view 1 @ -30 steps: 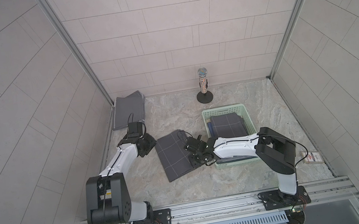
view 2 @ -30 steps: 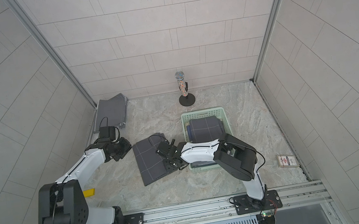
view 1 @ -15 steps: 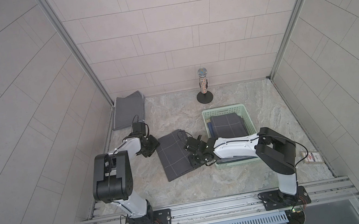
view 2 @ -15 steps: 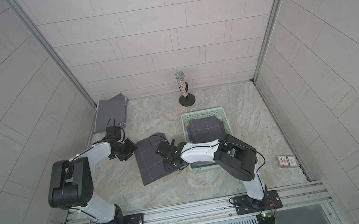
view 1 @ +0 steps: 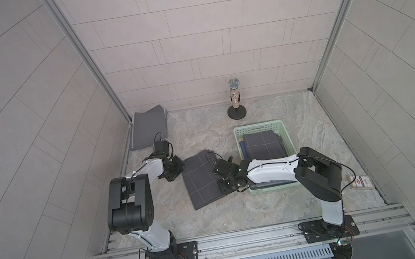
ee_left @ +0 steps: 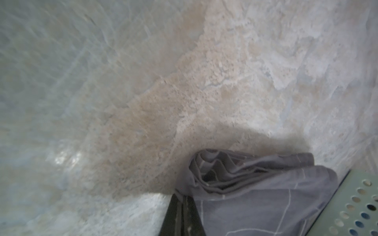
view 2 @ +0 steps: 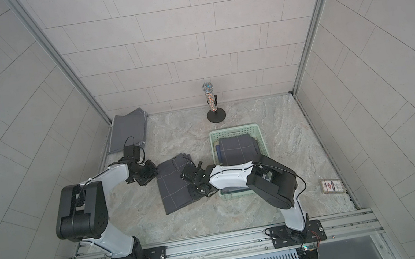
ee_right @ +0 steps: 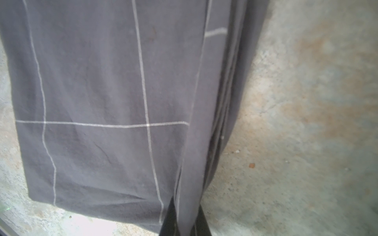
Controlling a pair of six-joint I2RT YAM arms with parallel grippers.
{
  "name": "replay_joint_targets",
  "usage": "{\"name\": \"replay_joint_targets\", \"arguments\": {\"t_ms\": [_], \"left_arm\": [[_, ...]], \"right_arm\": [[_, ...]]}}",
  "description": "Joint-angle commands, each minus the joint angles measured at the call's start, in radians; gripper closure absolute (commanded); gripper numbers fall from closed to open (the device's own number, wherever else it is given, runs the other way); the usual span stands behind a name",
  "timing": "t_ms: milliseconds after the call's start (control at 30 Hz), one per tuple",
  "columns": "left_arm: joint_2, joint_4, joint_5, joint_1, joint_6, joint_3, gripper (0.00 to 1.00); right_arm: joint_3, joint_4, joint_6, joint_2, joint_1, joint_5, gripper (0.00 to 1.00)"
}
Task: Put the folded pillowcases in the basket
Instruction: Pick up the pillowcase at the center of the board, then place the pillowcase in the basket.
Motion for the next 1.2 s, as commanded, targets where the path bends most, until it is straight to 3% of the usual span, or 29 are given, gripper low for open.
{"name": "replay_joint_targets", "arguments": {"t_ms": [0, 200, 400, 533, 767, 900, 1167], "left_arm": [[-0.133, -0.092, -0.007, -0.025, -0.001, -0.002, 1.00], [-0.353, -0.203, -0.025, -0.113, -0.030, 0.077, 1.00], [-0.407, -0.205, -0.087, -0.277, -0.088, 0.218, 1.00], [-0.295, -0.169, -0.109, -0.416, -0.087, 0.358, 1.00], [0.021, -0.143, -0.124, -0.625, -0.067, 0.678, 1.00], [0.206, -0.189, -0.135, -0.689, -0.047, 0.858, 1.00], [0.467, -0.275, -0.145, -0.714, 0.007, 1.059, 1.00]], "right_arm": [[-0.011, -0.090, -0.027, -0.073, 0.034, 0.082, 1.00], [-0.006, -0.172, -0.040, -0.277, 0.053, 0.180, 1.00], [-0.029, -0.288, -0.048, -0.525, 0.025, 0.307, 1.00], [-0.122, -0.341, -0.047, -0.701, -0.084, 0.294, 1.00], [-0.292, -0.421, -0.106, -0.921, -0.397, 0.175, 1.00], [-0.367, -0.421, -0.137, -0.960, -0.540, 0.095, 1.00], [-0.459, -0.396, -0.183, -0.945, -0.653, 0.056, 1.00]]}}
